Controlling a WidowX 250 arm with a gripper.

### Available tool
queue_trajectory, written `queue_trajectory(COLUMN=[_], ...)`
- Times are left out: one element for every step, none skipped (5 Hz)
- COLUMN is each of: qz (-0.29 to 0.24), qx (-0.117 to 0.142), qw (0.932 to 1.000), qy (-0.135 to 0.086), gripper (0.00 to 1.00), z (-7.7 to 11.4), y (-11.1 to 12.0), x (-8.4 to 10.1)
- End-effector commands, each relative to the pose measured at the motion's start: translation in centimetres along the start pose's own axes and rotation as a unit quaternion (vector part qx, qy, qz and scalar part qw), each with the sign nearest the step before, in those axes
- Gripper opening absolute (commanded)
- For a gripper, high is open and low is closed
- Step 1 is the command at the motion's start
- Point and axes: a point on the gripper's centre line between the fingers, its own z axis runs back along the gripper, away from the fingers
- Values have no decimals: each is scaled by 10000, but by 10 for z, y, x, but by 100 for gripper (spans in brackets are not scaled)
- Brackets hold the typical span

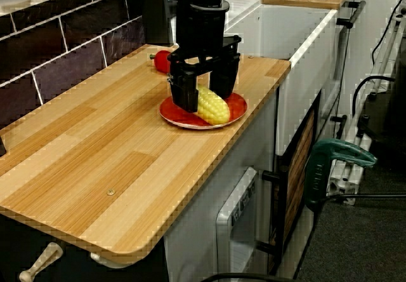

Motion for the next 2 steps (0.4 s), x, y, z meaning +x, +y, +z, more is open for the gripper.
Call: queue_trajectory(qz=[38,19], qx=[-2,-55], qw=[9996,9994], qy=[-262,-348], gripper=[100,100], z=[28,40], y=[14,13], x=[-14,-16])
